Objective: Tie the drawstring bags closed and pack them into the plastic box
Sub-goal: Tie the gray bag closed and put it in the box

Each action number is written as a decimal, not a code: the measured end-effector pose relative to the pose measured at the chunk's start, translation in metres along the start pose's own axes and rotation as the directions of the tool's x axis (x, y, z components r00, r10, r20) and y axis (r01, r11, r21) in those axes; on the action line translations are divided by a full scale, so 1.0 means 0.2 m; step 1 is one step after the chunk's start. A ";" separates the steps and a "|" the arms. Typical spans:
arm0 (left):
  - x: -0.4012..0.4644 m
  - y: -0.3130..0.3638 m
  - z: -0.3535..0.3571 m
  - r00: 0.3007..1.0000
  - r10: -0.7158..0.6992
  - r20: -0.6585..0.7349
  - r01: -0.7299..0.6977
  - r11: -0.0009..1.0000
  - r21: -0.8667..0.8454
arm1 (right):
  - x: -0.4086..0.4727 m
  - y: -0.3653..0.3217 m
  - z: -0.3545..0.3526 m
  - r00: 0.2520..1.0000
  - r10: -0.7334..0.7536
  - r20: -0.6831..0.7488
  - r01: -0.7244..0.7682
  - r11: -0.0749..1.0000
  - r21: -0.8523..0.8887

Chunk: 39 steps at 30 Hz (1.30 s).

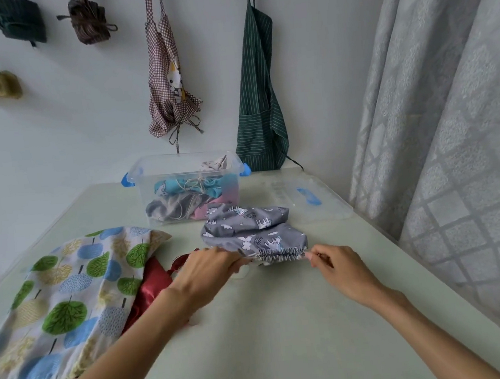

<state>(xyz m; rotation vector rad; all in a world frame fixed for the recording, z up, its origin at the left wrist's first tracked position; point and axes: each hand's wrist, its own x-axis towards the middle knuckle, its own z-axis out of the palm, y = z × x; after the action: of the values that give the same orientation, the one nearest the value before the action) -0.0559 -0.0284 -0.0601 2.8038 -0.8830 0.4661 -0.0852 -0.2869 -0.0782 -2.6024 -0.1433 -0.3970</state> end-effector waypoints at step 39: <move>0.01 0.10 0.14 0.966 -0.247 0.074 0.255 0.958 -0.133 | -0.07 -0.16 0.16 0.991 0.086 0.099 -0.102 0.980 0.172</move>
<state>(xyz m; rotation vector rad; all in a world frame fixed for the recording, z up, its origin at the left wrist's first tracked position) -0.0601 -0.0530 -0.0853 2.7563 -0.5331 0.2757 -0.0951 -0.2442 -0.0949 -2.4415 -0.0822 -0.2205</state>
